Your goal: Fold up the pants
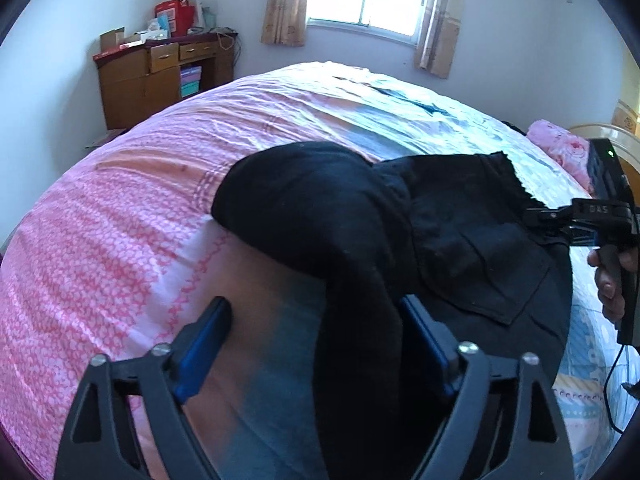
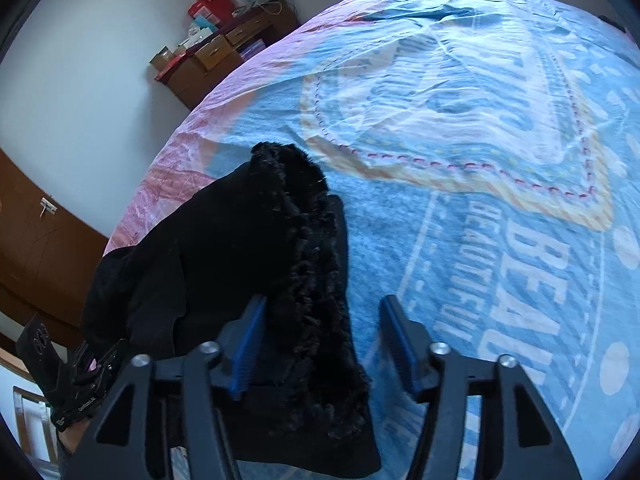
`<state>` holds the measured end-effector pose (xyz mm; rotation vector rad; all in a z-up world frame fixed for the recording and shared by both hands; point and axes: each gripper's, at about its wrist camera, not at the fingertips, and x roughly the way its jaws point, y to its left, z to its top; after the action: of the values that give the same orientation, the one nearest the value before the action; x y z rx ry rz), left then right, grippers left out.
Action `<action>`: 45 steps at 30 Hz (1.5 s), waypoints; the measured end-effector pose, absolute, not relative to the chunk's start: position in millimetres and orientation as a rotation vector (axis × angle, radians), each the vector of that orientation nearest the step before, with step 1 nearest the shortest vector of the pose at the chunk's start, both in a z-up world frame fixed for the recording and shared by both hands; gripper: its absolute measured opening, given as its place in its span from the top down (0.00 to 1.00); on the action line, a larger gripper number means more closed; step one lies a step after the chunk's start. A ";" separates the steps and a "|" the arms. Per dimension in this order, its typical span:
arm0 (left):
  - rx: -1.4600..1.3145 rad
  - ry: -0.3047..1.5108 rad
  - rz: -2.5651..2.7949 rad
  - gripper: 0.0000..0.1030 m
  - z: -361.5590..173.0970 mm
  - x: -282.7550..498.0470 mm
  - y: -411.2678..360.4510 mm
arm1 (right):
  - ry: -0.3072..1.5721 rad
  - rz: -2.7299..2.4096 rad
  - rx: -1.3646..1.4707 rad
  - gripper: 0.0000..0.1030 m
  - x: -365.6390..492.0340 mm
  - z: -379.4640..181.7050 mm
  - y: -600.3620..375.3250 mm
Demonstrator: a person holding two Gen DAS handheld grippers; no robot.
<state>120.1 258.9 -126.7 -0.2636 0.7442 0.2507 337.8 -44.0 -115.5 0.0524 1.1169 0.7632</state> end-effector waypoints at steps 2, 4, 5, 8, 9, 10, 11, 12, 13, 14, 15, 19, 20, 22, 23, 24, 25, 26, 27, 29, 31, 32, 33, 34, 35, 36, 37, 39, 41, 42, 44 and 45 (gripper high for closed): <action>-0.261 0.740 0.257 0.13 -123.5 116.6 258.3 | 1.112 0.766 0.077 0.36 337.1 -112.7 -49.0; -0.243 0.738 0.268 0.13 -119.1 110.4 256.9 | 1.089 0.764 0.075 0.34 333.6 -107.0 -52.3; -0.230 0.737 0.278 0.13 -115.6 106.9 254.8 | 1.070 0.759 0.069 0.34 330.9 -102.7 -54.4; -0.204 0.714 0.291 0.13 -103.5 96.2 248.2 | 1.013 0.695 0.047 0.34 324.0 -89.5 -64.3; -0.200 0.704 0.298 0.12 -98.7 92.5 246.1 | 1.001 0.695 0.059 0.34 322.2 -84.9 -69.3; -0.197 0.695 0.301 0.10 -94.0 88.8 243.8 | 0.991 0.684 0.066 0.33 320.5 -81.1 -73.8; -0.195 0.682 0.300 0.05 -88.9 84.6 241.5 | 0.975 0.655 0.066 0.33 316.8 -75.4 -80.1; -0.192 0.663 0.299 0.04 -81.5 78.3 237.4 | 0.962 0.636 0.064 0.33 312.4 -70.2 -84.7; -0.188 0.648 0.300 0.04 -75.9 72.9 233.8 | 0.947 0.624 0.061 0.33 306.4 -64.3 -89.4; -0.181 0.638 0.299 0.04 -71.0 68.8 230.1 | 0.928 0.616 0.057 0.33 296.3 -56.8 -95.1; -0.172 0.627 0.299 0.04 -65.2 63.6 225.0 | 0.916 0.614 0.053 0.33 288.9 -52.0 -98.6; -0.174 0.587 0.284 0.04 -44.5 43.5 207.1 | 0.842 0.606 0.012 0.33 237.9 -26.1 -113.5; -0.176 0.578 0.276 0.03 -40.9 39.1 202.5 | 0.826 0.615 0.014 0.33 227.8 -21.6 -117.1; -0.174 0.564 0.269 0.03 -34.2 30.0 194.0 | 0.784 0.632 0.020 0.33 199.8 -9.3 -124.5; -0.174 0.560 0.267 0.03 -31.8 27.1 190.2 | 0.768 0.629 0.020 0.32 190.0 -5.0 -127.2; -0.174 0.550 0.258 0.03 -28.3 22.3 184.8 | 0.750 0.626 0.016 0.32 178.9 -1.4 -130.3; -0.171 0.546 0.254 0.03 -25.8 20.3 181.6 | 0.726 0.625 0.009 0.31 165.8 3.4 -133.0; -0.164 0.544 0.253 0.02 -23.4 18.6 178.6 | 0.707 0.622 0.006 0.29 156.6 6.3 -134.8; -0.152 0.537 0.254 0.02 -19.6 16.3 174.5 | 0.680 0.617 -0.001 0.28 145.4 10.5 -136.8; -0.150 0.523 0.251 0.02 -15.6 13.1 169.6 | 0.637 0.615 -0.009 0.27 127.6 17.6 -139.7; -0.158 0.514 0.231 0.02 -11.8 9.7 164.7 | 0.605 0.615 -0.011 0.27 110.5 24.4 -141.9; -0.156 0.509 0.226 0.02 -9.7 8.8 162.3 | 0.595 0.616 -0.011 0.26 106.6 26.3 -143.0; -0.154 0.505 0.225 0.02 -8.8 8.2 160.6 | 0.585 0.617 -0.014 0.26 101.8 28.8 -143.3; -0.154 0.499 0.218 0.02 -7.0 7.2 158.6 | 0.573 0.619 -0.023 0.26 96.5 30.8 -142.7; -0.154 0.497 0.213 0.02 -6.5 6.3 157.4 | 0.566 0.616 -0.034 0.26 91.8 31.8 -142.3; -0.153 0.496 0.211 0.02 -5.5 5.7 156.1 | 0.562 0.611 -0.041 0.26 88.4 32.3 -142.2; -0.153 0.495 0.211 0.02 -5.0 5.3 155.4 | 0.560 0.612 -0.042 0.26 85.3 32.2 -142.6; -0.159 0.493 0.203 0.02 -4.1 4.2 155.0 | 0.565 0.612 -0.040 0.26 81.4 31.4 -143.3; -0.161 0.492 0.202 0.02 -3.8 3.8 155.5 | 0.568 0.609 -0.033 0.26 78.3 30.9 -144.2; -0.161 0.491 0.199 0.02 -3.6 3.2 155.3 | 0.569 0.608 -0.033 0.26 77.1 30.7 -144.1; -0.155 0.489 0.199 0.02 -3.4 2.5 155.3 | 0.568 0.604 -0.039 0.26 74.1 31.1 -143.0; -0.154 0.487 0.198 0.02 -2.6 1.7 154.1 | 0.566 0.606 -0.039 0.26 72.6 31.7 -142.4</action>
<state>1.7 154.1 -2.6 -0.1543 0.4870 0.1984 72.6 -142.4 31.7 -0.0393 0.5658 0.6062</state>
